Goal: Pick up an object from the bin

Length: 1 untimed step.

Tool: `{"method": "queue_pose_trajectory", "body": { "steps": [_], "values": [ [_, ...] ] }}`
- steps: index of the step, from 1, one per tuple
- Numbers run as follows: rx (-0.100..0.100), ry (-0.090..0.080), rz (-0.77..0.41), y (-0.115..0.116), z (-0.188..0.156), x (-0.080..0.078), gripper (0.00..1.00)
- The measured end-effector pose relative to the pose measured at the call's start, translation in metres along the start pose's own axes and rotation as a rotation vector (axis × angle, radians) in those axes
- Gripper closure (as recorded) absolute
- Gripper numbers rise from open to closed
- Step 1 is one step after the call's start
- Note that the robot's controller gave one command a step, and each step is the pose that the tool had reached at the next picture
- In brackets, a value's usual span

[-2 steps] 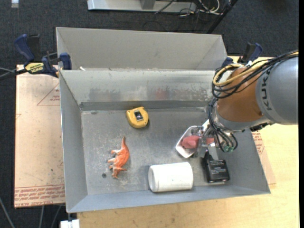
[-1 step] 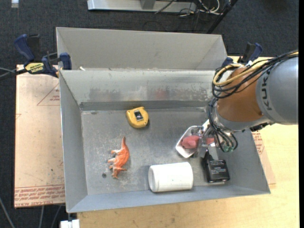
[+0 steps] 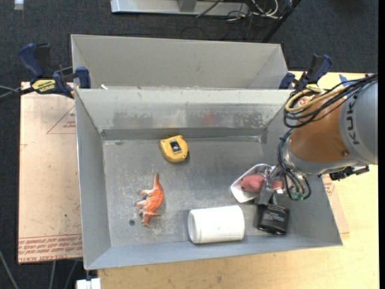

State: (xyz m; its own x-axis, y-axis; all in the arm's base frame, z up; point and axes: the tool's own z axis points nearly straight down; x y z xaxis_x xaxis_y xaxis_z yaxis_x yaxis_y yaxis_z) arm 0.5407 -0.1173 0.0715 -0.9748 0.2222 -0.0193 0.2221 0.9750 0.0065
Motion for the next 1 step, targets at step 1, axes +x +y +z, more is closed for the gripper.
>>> {"method": "queue_pose_trajectory", "body": {
  "steps": [1],
  "values": [
    [0.000, 0.000, 0.000, 0.0001, 0.0000, 0.0000, 1.00]
  ]
}}
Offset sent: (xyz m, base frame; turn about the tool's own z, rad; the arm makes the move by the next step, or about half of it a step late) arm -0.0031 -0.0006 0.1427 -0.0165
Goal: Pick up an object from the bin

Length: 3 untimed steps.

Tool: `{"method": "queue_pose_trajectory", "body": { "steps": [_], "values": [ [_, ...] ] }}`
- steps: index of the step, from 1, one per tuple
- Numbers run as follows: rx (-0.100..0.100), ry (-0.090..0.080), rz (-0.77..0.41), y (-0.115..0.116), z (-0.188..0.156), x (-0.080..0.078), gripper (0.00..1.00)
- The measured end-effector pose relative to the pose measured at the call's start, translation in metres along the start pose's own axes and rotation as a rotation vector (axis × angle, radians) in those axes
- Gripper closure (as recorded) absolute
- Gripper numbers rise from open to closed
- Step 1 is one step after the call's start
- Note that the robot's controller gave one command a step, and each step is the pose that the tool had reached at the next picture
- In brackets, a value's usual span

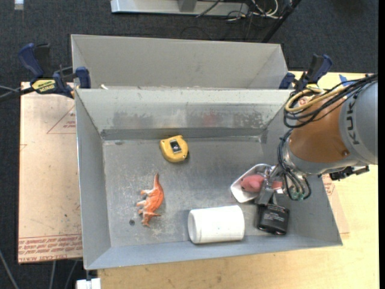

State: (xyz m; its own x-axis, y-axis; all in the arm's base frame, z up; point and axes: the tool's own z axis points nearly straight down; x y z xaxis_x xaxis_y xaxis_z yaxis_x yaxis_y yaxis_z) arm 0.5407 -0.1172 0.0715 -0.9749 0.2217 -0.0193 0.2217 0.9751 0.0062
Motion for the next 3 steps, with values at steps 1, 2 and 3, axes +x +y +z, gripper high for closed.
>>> {"method": "queue_pose_trajectory", "body": {
  "steps": [1, 2, 3],
  "values": [
    [0.000, 0.011, -0.004, 0.000, -0.039, 0.004, 1.00],
    [0.000, -0.009, -0.004, -0.004, -0.061, -0.005, 1.00],
    [-0.001, 0.019, 0.001, -0.002, -0.073, -0.003, 1.00]
  ]
}}
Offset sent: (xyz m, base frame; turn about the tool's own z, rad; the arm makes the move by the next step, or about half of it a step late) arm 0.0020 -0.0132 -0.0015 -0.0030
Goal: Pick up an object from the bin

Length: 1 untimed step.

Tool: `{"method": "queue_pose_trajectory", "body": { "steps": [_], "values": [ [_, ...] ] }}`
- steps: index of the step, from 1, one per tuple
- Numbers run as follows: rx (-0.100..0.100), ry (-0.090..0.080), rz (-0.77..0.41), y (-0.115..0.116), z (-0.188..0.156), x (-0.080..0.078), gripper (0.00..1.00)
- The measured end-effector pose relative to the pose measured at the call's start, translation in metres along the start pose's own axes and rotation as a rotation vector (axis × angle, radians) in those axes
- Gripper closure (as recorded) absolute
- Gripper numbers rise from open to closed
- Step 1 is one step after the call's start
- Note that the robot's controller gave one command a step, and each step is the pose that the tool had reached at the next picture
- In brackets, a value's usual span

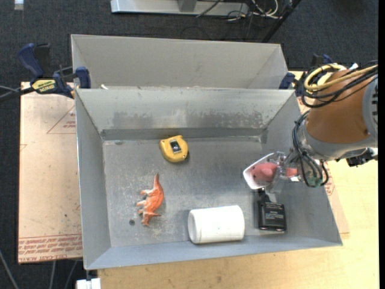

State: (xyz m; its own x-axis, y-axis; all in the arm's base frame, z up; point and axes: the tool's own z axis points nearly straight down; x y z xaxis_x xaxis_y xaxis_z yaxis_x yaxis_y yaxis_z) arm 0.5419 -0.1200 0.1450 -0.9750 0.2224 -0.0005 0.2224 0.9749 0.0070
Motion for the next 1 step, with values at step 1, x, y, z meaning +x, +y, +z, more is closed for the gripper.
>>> {"method": "queue_pose_trajectory", "body": {
  "steps": [1],
  "values": [
    [0.002, -0.034, -0.075, 0.0081, -0.1612, -0.0059, 1.00]
  ]
}}
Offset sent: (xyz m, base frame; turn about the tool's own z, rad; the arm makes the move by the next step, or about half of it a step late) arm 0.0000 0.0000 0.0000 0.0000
